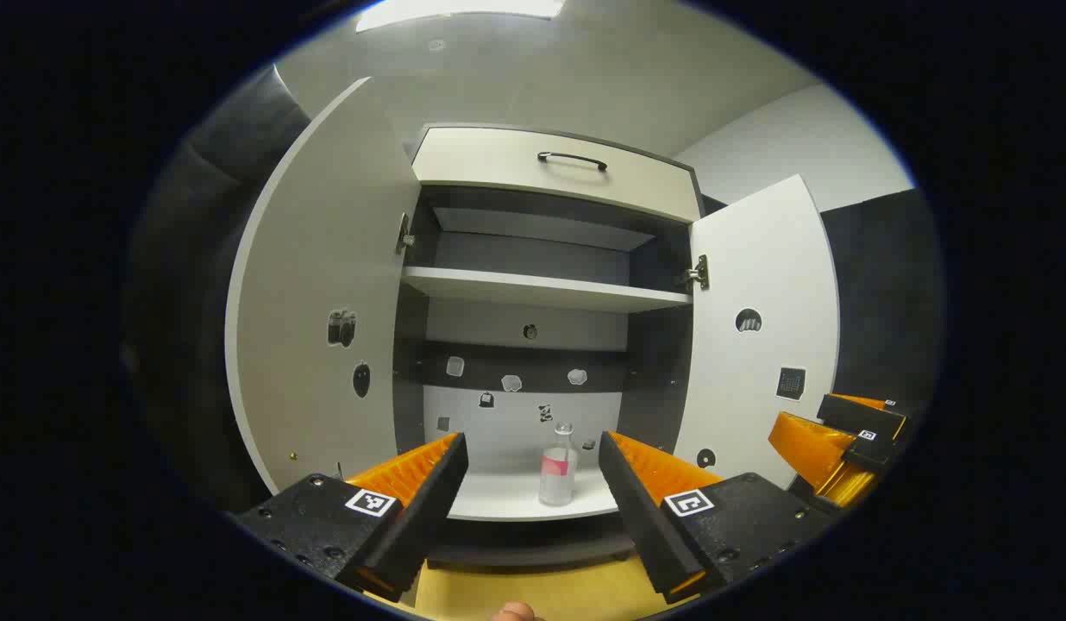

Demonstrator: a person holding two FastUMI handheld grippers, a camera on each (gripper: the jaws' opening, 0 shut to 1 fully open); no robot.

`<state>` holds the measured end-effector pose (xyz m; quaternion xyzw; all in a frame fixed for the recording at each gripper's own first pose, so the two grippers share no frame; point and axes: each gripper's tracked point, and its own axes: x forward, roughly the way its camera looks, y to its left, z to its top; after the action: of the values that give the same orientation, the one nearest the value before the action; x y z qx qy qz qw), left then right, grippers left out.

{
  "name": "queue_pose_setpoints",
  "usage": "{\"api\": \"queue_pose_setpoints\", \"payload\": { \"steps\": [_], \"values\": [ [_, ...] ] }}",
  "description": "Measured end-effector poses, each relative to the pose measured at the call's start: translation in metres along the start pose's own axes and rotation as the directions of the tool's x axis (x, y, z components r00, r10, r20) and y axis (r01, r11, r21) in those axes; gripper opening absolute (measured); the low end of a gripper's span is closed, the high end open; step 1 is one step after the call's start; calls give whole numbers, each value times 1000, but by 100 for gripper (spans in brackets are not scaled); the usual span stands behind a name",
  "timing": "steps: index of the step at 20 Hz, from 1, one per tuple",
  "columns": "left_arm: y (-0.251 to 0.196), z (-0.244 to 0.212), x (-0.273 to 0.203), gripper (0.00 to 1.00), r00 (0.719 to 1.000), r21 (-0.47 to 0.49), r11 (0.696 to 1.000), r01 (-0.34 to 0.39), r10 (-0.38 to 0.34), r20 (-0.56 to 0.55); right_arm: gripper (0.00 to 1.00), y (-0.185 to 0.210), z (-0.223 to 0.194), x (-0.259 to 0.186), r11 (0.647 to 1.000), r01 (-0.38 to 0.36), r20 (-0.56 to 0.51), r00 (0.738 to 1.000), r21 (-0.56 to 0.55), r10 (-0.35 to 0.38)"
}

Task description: Grasp the bottle in the cabinet with the left hand and place it on the coaster, then close the right door with the right hand and the left door with the left hand.

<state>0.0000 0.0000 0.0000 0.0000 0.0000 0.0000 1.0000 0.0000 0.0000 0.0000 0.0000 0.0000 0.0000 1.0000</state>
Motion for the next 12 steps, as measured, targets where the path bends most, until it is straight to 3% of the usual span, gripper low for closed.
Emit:
{"api": "queue_pose_setpoints", "payload": {
  "steps": [12],
  "values": [
    [-14, -3, 8, 97, 1000, 1, 1000, 24, -24, -8, 98, -11, 9, 3, 1000, 22, 9, 1000, -22, -22]
  ]
}}
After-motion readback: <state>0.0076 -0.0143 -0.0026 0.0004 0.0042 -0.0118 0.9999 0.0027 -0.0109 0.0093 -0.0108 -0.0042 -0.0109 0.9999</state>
